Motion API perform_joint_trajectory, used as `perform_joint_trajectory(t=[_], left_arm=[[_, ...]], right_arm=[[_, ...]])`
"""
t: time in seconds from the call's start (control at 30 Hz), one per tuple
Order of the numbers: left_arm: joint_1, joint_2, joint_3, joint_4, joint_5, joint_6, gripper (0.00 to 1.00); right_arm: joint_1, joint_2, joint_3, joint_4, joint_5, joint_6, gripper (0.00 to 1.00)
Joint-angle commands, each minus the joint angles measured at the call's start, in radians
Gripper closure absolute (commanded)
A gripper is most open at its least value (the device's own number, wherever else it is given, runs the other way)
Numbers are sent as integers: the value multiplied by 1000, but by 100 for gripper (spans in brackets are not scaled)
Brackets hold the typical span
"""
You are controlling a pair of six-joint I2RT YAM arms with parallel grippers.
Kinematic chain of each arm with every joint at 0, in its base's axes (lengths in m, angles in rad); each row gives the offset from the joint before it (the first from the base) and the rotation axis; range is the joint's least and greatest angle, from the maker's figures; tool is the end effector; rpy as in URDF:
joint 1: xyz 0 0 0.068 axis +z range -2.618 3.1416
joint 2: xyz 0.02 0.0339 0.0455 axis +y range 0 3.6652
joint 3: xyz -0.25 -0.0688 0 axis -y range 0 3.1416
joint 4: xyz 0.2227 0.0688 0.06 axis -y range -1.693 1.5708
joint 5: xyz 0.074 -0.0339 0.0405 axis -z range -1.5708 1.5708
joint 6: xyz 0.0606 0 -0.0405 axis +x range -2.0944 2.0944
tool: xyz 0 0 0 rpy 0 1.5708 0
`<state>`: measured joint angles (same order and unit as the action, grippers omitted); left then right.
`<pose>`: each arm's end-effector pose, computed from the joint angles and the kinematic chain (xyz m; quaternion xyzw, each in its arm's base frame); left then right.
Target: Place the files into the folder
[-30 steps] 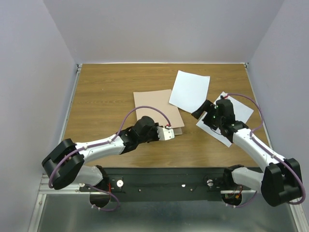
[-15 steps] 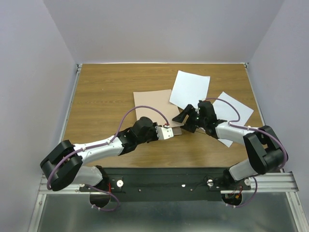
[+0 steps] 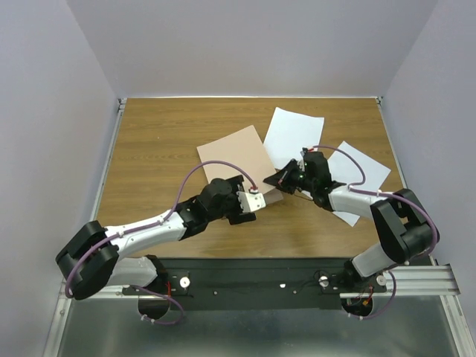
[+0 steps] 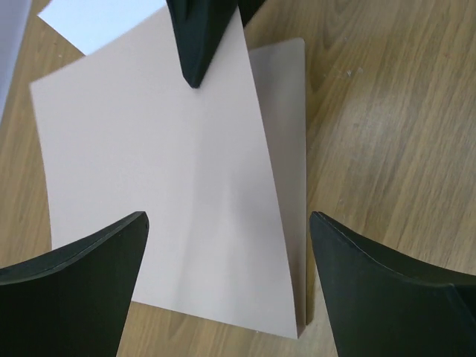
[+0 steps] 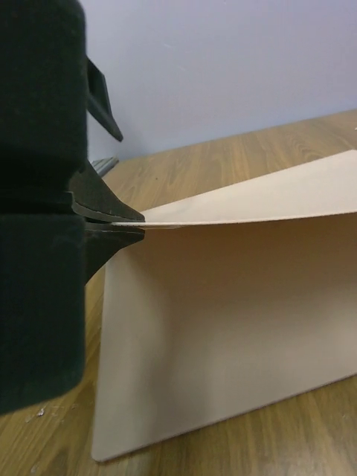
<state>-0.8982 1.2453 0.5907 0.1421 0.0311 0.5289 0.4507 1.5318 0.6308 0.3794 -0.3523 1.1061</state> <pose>0.1671 -0.2128 0.1964 0.5709 0.6474 -0.1059 0.4937 0.2691 0.1534 0.1608 0.1912 0.8350 0.4542 0.2446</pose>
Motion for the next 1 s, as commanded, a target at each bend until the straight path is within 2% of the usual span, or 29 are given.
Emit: perform_joint_trajectory(t=[0.0, 0.1, 0.2, 0.23, 0.3, 0.33, 0.4, 0.43, 0.5, 0.53, 0.63, 0.7, 0.77, 0.8, 0.83, 0.87, 0.97], left_arm=[[16, -66, 57, 79, -23, -55, 2], [74, -49, 133, 120, -76, -96, 2], [154, 21, 318, 123, -74, -199, 2], [174, 46, 434, 123, -74, -228, 2], [199, 138, 568, 113, -94, -320, 2], [199, 172, 703, 110, -132, -348, 1], [202, 262, 838, 94, -166, -414, 2], [202, 288, 954, 90, -210, -482, 1], [202, 354, 1067, 67, -236, -520, 2], [203, 371, 1174, 45, -279, -599, 2], [202, 408, 1346, -67, -342, -678, 2], [203, 360, 1336, -85, -410, -786, 2], [206, 292, 1206, -49, -433, -834, 2], [208, 205, 1136, 41, -433, -866, 2], [206, 163, 1017, 80, -422, -860, 2], [206, 123, 974, 92, -440, -859, 2], [206, 4, 876, -27, -546, -909, 2]], right_arm=[[16, 45, 72, -22, -28, -72, 99], [37, 80, 145, -76, -30, -138, 99], [65, 61, 191, -115, 18, -190, 99], [71, 50, 204, -155, 59, -205, 99], [95, 7, 242, -210, 119, -262, 99], [103, -7, 250, -262, 183, -281, 99], [123, -56, 267, -307, 226, -333, 99], [128, -77, 265, -342, 266, -350, 99], [144, -111, 262, -368, 311, -414, 99], [148, -149, 260, -391, 347, -431, 99], [160, -202, 285, -462, 407, -520, 99], [180, -208, 320, -503, 424, -592, 99], [212, -199, 386, -585, 453, -661, 99], [223, -194, 406, -609, 457, -682, 99], [236, -187, 427, -657, 458, -705, 99], [259, -174, 461, -675, 481, -732, 99], [318, -142, 513, -743, 570, -764, 99]])
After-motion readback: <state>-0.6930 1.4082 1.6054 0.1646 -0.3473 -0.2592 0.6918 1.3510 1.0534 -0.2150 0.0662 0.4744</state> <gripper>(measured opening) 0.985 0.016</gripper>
